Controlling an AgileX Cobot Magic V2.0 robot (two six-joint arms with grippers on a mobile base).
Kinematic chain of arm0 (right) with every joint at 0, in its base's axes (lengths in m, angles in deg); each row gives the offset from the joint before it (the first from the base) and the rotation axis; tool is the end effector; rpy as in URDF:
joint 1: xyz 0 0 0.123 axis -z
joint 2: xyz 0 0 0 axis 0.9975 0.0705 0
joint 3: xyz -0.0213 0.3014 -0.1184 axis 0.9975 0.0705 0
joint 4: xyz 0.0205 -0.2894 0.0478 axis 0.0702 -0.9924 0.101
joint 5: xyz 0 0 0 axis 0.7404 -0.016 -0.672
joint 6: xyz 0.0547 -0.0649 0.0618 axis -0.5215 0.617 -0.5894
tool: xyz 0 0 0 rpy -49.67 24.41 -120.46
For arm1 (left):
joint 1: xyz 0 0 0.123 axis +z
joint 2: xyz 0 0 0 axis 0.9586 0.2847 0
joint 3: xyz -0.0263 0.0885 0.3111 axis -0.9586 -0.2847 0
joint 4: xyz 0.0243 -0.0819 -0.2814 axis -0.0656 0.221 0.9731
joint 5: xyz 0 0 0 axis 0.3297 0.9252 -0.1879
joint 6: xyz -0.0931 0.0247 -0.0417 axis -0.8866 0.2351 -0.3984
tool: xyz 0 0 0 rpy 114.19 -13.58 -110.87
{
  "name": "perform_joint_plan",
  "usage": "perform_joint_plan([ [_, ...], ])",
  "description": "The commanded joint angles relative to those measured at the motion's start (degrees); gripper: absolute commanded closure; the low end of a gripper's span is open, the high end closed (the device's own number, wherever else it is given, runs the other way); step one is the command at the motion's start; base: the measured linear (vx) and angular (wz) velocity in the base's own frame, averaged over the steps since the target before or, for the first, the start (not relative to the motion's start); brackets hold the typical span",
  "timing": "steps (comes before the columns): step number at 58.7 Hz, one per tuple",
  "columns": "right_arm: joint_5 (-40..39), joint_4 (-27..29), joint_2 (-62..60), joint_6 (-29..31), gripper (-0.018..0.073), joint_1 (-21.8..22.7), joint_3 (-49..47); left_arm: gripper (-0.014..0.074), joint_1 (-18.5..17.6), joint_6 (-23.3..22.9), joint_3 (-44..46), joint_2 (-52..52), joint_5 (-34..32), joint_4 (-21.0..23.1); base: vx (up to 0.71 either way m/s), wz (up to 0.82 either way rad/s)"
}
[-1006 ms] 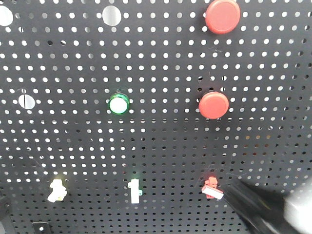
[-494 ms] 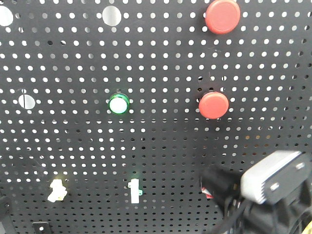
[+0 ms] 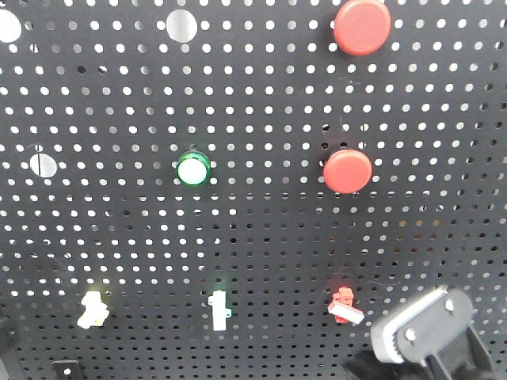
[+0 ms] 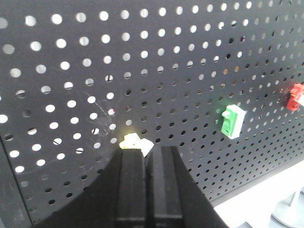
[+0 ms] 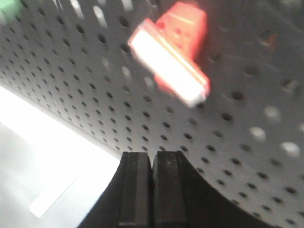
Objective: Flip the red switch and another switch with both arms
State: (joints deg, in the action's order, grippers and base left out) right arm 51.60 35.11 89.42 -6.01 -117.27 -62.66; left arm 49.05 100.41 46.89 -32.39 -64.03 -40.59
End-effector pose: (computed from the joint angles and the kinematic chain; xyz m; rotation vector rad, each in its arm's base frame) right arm 0.2162 0.1297 0.2872 -0.6219 1.9683 0.2772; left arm 0.1364 -0.0668 0.3550 0.3854 1.6609 -0.3583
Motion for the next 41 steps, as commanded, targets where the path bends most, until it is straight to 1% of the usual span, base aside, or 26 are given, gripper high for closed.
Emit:
perform_joint_plan([
  [1, -5.6, -0.1, -2.5, 0.1, 0.0566, 0.0, -2.0, 0.0594, -0.3, 0.1, 1.9, 0.2, -4.9, 0.2, 0.0, 0.0],
  [6, -7.1, -0.1, -4.1, 0.1, 0.0566, 0.0, -2.0, 0.0594, -0.3, 0.1, 1.9, 0.2, -4.8, 0.2, 0.0, 0.0],
  [10, -10.1, -0.1, -5.5, 0.2, 0.0566, 0.0, -2.0, 0.0594, -0.3, 0.1, 1.9, 0.2, -4.8, 0.2, 0.0, 0.0],
  [17, -19.4, -0.1, -5.9, 0.2, 0.0566, 0.0, -2.0, 0.0594, -0.3, 0.1, 1.9, 0.2, -4.8, 0.2, 0.0, 0.0],
  [22, -23.5, 0.1, -4.3, 0.0, 0.0566, 0.0, -2.0, 0.0594, -0.3, 0.1, 1.9, 0.2, -4.8, 0.2, 0.0, 0.0],
  [33, -27.5, 1.6, 0.6, 0.0, 0.0566, 0.0, -2.2, 0.0594, -0.3, 0.1, 1.9, 0.2, -4.8, 0.2, 0.0, 0.0],
  [38, -25.9, 1.9, 2.2, -1.0, 0.0566, 0.0, -2.2, 0.0594, -0.3, 0.1, 1.9, 0.2, -4.8, 0.2, 0.0, 0.0],
  [41, -22.8, 1.8, 2.8, -2.6, 0.0566, 0.0, -2.2, 0.0594, -0.3, 0.1, 1.9, 0.2, -4.8, 0.2, 0.0, 0.0],
])
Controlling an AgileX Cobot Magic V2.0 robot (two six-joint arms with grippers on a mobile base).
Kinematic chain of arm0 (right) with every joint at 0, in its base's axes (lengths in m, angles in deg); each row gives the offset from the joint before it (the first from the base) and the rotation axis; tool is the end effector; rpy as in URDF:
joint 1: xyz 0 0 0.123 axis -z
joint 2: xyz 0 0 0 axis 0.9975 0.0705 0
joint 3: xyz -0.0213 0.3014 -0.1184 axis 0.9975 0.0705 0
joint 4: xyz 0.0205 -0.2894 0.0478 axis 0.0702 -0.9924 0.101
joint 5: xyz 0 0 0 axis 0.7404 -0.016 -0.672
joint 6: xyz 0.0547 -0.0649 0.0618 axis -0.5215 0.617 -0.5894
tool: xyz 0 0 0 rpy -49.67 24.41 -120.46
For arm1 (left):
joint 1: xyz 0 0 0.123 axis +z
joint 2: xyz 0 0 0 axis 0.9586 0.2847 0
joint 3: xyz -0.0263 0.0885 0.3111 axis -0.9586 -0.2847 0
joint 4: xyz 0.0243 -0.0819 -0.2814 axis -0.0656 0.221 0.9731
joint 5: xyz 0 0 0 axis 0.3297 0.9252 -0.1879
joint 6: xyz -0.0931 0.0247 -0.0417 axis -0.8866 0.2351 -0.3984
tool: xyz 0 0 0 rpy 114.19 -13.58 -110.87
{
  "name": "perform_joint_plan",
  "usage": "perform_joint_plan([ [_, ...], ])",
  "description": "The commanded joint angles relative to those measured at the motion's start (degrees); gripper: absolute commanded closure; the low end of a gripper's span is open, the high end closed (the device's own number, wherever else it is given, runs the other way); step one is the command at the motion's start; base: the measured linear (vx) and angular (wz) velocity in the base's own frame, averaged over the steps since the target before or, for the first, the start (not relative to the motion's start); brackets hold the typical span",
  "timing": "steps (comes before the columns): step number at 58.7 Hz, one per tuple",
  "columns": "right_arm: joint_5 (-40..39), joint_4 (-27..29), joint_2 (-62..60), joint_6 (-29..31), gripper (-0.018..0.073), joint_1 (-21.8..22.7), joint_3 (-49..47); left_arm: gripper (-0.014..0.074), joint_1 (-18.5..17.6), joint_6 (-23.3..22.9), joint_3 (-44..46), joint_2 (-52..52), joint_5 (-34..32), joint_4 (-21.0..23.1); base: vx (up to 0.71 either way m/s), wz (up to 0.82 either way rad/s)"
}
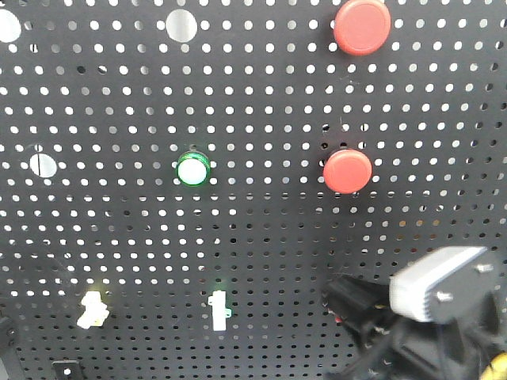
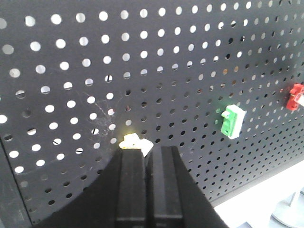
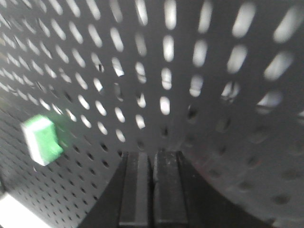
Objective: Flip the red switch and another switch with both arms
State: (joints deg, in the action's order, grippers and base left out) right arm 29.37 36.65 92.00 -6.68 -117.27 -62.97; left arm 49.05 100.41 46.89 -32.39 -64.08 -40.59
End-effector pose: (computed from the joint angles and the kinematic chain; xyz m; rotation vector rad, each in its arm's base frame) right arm 0.2318 0.1444 0.3157 -0.5121 1.6454 0.4045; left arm 0.1365 -0.0668 0.3551 0.3851 1.6601 -0.3582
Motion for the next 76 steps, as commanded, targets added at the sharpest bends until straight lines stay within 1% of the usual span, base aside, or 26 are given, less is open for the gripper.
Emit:
perform_joint_plan([
  [1, 0.6, 0.3, 0.3, -2.4, 0.0566, 0.0, -1.9, 0.0594, -0.3, 0.1, 1.9, 0.2, -4.8, 0.2, 0.0, 0.0],
  [7, 10.7, 0.3, 0.5, -2.5, 0.0566, 0.0, -1.9, 0.0594, -0.3, 0.1, 1.9, 0.2, -4.8, 0.2, 0.0, 0.0],
  [11, 14.3, 0.3, 0.5, -2.4, 0.0566, -0.7, -1.9, 0.0594, -0.3, 0.1, 1.9, 0.2, -4.9, 0.2, 0.0, 0.0],
  [15, 15.5, 0.2, 0.5, -1.3, 0.0566, -2.4, -1.9, 0.0594, -0.3, 0.1, 1.9, 0.2, -5.1, 0.1, 0.0, 0.0],
  [24, 16.2, 0.2, 0.5, -1.4, 0.0566, -7.1, -1.9, 0.0594, -0.3, 0.1, 1.9, 0.2, -5.7, 0.1, 0.0, 0.0],
  [28, 17.4, 0.3, 0.5, -1.6, 0.0566, -8.1, -1.9, 0.0594, -0.3, 0.1, 1.9, 0.2, -6.0, 0.1, 0.0, 0.0],
  [35, 18.7, 0.9, 0.5, -1.8, 0.0566, -8.0, -1.9, 0.0594, -0.3, 0.1, 1.9, 0.2, -6.6, 0.1, 0.0, 0.0],
  [40, 18.0, 0.9, 0.0, -1.8, 0.0566, -8.0, -1.9, 0.0594, -0.3, 0.1, 1.9, 0.2, -6.7, 0.1, 0.0, 0.0],
  [44, 15.9, 0.9, -0.6, -1.8, 0.0566, -8.0, -1.9, 0.0594, -0.3, 0.1, 1.9, 0.2, -6.7, 0.2, 0.0, 0.0],
  [55, 5.5, 0.9, -3.5, -1.8, 0.0566, -8.0, -1.9, 0.0594, -0.3, -0.3, 1.9, 0.2, -6.5, 0.4, 0.0, 0.0],
  [59, 3.4, 0.9, -4.0, -1.8, 0.0566, -8.0, -1.9, 0.0594, -0.3, -0.3, 1.9, 0.2, -6.5, 0.3, 0.0, 0.0],
  [64, 2.2, 0.9, -4.2, -1.8, 0.0566, -8.0, -1.9, 0.0594, -0.3, -0.3, 1.9, 0.2, -6.2, 0.3, 0.0, 0.0],
  [76, 2.8, 0.9, -4.2, -1.8, 0.0566, -8.0, -1.7, 0.0594, -0.3, -0.3, 1.9, 0.2, -6.3, 0.3, 0.0, 0.0],
])
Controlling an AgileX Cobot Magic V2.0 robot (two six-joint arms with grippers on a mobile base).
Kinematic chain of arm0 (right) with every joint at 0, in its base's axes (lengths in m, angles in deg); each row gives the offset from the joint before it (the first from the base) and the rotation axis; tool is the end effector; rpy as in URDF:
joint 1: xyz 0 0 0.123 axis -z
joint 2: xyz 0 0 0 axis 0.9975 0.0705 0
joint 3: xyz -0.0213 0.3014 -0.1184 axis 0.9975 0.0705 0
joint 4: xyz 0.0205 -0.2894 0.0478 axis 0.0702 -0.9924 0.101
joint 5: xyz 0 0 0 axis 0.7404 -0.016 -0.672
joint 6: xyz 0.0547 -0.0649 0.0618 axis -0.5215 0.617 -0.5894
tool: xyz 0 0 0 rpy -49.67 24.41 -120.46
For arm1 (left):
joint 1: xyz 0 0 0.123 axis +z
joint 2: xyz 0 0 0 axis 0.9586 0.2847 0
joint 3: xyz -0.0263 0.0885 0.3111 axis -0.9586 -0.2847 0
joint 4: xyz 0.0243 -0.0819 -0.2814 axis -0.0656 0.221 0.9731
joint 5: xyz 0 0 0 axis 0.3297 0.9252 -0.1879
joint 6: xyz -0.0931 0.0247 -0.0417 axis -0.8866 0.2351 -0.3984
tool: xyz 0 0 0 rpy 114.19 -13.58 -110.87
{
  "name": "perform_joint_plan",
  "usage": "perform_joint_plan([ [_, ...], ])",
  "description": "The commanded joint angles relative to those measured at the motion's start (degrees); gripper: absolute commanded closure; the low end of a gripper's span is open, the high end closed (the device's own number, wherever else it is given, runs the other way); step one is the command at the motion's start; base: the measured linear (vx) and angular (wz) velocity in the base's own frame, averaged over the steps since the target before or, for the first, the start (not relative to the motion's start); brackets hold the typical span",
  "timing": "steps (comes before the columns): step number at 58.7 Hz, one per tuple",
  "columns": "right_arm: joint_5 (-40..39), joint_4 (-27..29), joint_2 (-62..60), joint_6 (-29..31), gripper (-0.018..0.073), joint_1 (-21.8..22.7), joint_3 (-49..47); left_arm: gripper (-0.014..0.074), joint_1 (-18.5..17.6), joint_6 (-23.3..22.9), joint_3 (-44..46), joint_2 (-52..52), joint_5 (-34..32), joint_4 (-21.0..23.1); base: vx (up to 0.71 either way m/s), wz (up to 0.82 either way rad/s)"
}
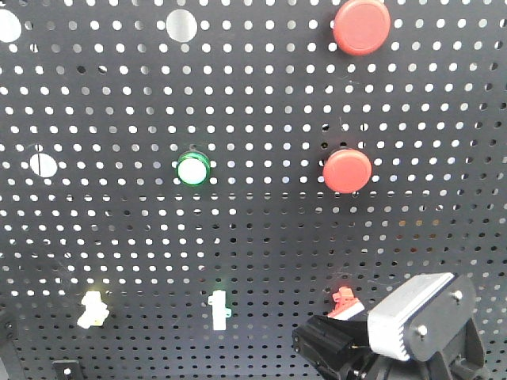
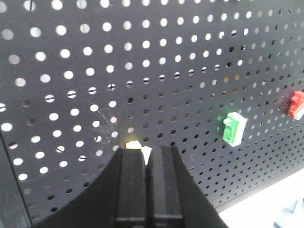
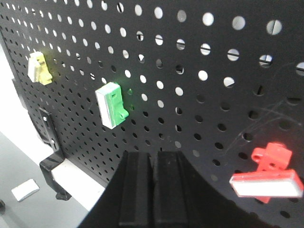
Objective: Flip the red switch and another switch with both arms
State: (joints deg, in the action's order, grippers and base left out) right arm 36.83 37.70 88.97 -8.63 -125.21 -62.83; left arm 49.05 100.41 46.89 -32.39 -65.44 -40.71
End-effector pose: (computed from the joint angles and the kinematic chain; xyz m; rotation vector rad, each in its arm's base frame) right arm 0.2007 0.1657 0.3155 -0.6037 1.7115 0.5122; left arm 0.1370 -0.0663 0.3575 0.3770 1.6379 -0.3550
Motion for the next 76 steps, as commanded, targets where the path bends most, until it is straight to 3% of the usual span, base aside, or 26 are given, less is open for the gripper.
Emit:
perform_joint_plan([
  [1, -4.6, -0.1, -1.1, 0.1, 0.0566, 0.0, -1.9, 0.0594, -0.3, -0.3, 1.9, 0.2, -4.9, 0.4, 0.0, 0.0],
  [20, -4.6, -0.1, -1.1, 0.1, 0.0566, 0.0, -1.9, 0.0594, -0.3, -0.3, 1.5, -0.3, -5.2, 0.4, 0.0, 0.0],
  [24, -4.6, -0.1, -1.1, 0.1, 0.0566, 0.0, -1.9, 0.0594, 0.0, -0.3, 0.5, -1.8, -6.0, -1.8, 0.0, 0.0],
  [31, -4.6, -0.1, -1.1, 0.1, 0.0566, 0.0, -1.9, 0.0594, 4.8, -0.9, -3.9, -6.8, -8.5, -7.7, 0.0, 0.0],
  [42, -4.6, -0.1, -1.1, 0.1, 0.0566, 0.0, -1.9, 0.0594, 15.3, -7.5, -15.6, -18.1, -12.6, -7.8, 0.0, 0.0],
  [49, -4.6, -0.1, -1.1, 0.1, 0.0566, 0.0, -1.9, 0.0594, 19.0, -8.0, -23.3, -24.7, -13.1, -7.8, 0.0, 0.0],
  [61, -4.6, -0.1, -1.1, 0.1, 0.0566, 0.0, -1.9, 0.0594, 20.8, -8.0, -34.5, -35.6, -13.1, -7.8, 0.0, 0.0],
  [76, -4.5, -0.1, -1.1, 0.1, 0.0566, 0.0, -1.8, 0.0594, 21.0, -8.0, -34.0, -35.1, -8.1, -8.2, 0.0, 0.0],
])
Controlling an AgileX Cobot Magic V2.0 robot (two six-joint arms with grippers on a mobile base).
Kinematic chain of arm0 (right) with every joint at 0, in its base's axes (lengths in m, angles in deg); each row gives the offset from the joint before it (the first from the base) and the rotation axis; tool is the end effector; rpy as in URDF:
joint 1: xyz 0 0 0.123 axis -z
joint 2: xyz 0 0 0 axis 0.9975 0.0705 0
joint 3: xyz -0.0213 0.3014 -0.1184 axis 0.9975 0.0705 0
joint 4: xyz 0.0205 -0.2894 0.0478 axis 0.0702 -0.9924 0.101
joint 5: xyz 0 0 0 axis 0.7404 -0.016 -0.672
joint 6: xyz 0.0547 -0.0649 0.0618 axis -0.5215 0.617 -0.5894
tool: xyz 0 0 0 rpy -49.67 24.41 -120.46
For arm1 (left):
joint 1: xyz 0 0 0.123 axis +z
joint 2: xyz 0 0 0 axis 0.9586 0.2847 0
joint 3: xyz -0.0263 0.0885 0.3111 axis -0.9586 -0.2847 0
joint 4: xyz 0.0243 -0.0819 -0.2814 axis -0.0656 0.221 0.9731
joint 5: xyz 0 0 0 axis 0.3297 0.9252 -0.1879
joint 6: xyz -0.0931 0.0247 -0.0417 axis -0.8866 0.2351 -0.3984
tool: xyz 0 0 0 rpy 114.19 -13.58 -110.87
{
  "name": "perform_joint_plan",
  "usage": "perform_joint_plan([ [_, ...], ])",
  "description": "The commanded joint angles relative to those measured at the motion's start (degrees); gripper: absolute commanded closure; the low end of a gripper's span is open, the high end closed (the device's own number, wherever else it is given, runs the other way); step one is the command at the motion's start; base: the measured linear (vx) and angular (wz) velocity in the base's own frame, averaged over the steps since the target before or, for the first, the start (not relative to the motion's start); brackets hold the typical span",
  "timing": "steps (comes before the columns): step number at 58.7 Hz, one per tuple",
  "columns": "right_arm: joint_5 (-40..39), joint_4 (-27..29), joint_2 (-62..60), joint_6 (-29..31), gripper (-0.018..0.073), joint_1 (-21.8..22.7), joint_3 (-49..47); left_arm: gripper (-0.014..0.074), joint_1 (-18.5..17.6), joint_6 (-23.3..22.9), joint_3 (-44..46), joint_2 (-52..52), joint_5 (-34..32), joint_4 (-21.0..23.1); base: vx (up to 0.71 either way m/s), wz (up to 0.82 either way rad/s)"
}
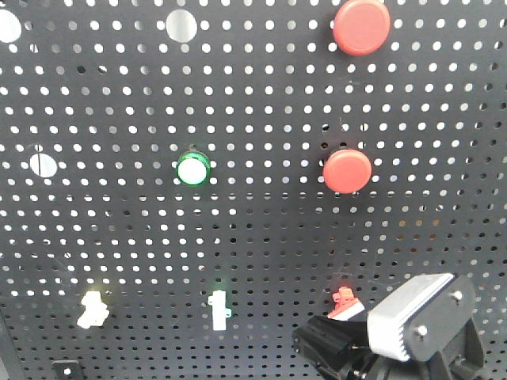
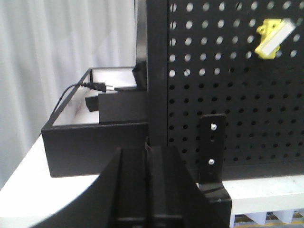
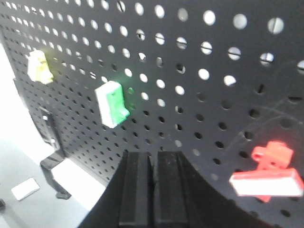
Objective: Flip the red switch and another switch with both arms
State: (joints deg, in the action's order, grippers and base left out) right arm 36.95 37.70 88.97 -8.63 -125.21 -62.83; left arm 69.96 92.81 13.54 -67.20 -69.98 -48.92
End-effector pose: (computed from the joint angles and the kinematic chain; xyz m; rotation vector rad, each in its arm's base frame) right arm 0.2007 0.1656 0.3153 -0.6043 1.7135 0.5115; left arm 0.0737 -0.0053 0.1977 0.0554 1.5670 -0.0509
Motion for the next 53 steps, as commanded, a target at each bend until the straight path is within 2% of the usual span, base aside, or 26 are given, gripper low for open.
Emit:
perform_joint_plan([
  [1, -4.6, -0.1, -1.1, 0.1, 0.0566, 0.0, -1.8, 0.0594, 0.1, -0.4, -0.7, -0.3, -3.5, 0.0, 0.0, 0.0],
  [36, -4.5, -0.1, -1.4, 0.1, 0.0566, 0.0, -1.8, 0.0594, 0.1, -0.4, -0.7, -0.3, -3.3, 0.0, 0.0, 0.0],
  [45, -1.3, -2.3, -8.6, 1.9, 0.0566, 0.2, -1.0, 0.0594, 0.1, -0.4, -0.7, -0.3, -3.3, 0.0, 0.0, 0.0],
  [53, -2.1, -2.6, -19.4, 4.2, 0.0566, 5.5, 5.9, 0.0594, 0.1, -0.4, -0.7, -0.3, -3.3, 0.0, 0.0, 0.0],
])
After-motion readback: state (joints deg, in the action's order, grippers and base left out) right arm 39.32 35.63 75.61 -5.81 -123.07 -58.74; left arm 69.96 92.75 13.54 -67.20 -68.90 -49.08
